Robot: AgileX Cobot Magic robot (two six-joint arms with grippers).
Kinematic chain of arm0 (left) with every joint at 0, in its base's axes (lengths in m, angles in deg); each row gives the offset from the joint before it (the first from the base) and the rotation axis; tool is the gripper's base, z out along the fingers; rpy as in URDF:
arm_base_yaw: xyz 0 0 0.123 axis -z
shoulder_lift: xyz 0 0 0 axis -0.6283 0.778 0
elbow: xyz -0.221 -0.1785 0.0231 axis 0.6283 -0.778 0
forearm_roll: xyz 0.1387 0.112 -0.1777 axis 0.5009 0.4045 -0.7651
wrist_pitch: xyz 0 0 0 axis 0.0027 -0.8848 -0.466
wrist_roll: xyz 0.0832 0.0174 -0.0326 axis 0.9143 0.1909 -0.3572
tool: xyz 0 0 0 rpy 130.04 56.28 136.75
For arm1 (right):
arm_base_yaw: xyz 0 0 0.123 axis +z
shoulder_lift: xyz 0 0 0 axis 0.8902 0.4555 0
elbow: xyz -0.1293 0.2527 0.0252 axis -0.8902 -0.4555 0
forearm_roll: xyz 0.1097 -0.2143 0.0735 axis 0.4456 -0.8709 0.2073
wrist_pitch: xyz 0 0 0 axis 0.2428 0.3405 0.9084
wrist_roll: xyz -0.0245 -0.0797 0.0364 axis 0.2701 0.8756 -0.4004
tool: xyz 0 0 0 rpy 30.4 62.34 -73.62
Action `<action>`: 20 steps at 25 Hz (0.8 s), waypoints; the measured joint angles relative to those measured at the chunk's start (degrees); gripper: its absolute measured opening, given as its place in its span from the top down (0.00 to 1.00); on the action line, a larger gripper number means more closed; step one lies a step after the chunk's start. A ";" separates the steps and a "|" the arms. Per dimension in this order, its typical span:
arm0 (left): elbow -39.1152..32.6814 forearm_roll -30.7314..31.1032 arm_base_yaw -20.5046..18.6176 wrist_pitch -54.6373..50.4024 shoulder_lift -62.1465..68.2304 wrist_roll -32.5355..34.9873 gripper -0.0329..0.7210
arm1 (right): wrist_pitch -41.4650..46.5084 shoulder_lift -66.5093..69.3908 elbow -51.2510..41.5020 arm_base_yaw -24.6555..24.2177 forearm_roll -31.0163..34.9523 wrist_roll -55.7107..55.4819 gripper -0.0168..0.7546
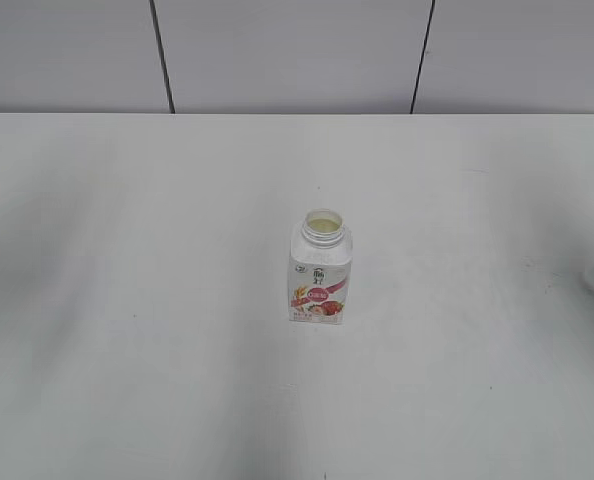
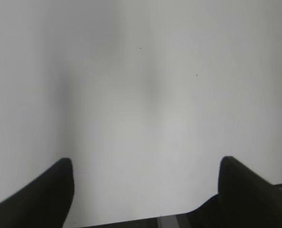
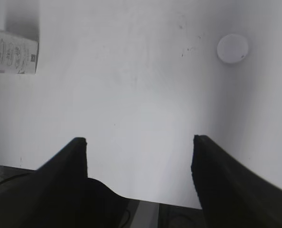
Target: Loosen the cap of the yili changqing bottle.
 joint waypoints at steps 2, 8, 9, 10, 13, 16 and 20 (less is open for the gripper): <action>-3.05 -0.23 0.00 -0.10 -5.10 0.13 0.22 | 0.06 -5.39 -3.04 0.00 0.00 0.00 0.28; -13.11 -1.35 0.00 -0.17 -21.20 0.51 0.25 | 0.23 -23.04 -10.60 0.00 0.00 0.05 0.28; -14.68 -1.42 0.00 -0.22 -23.54 1.09 0.25 | 0.23 -26.55 -11.86 0.00 0.00 -0.02 0.28; -16.58 -1.55 0.00 -0.06 -27.73 2.27 0.25 | 0.23 -30.96 -13.21 0.00 0.06 -0.54 0.28; -21.59 -1.55 0.00 2.14 -36.64 4.80 0.25 | 0.31 -40.39 -17.19 0.00 0.14 -1.85 0.28; -26.19 -1.66 0.00 5.32 -44.88 5.78 0.26 | 0.36 -49.41 -20.73 0.00 -1.37 -2.15 0.28; -32.04 -3.60 0.00 6.12 -55.44 9.30 0.26 | 0.43 -59.32 -25.12 0.00 -4.43 -2.09 0.28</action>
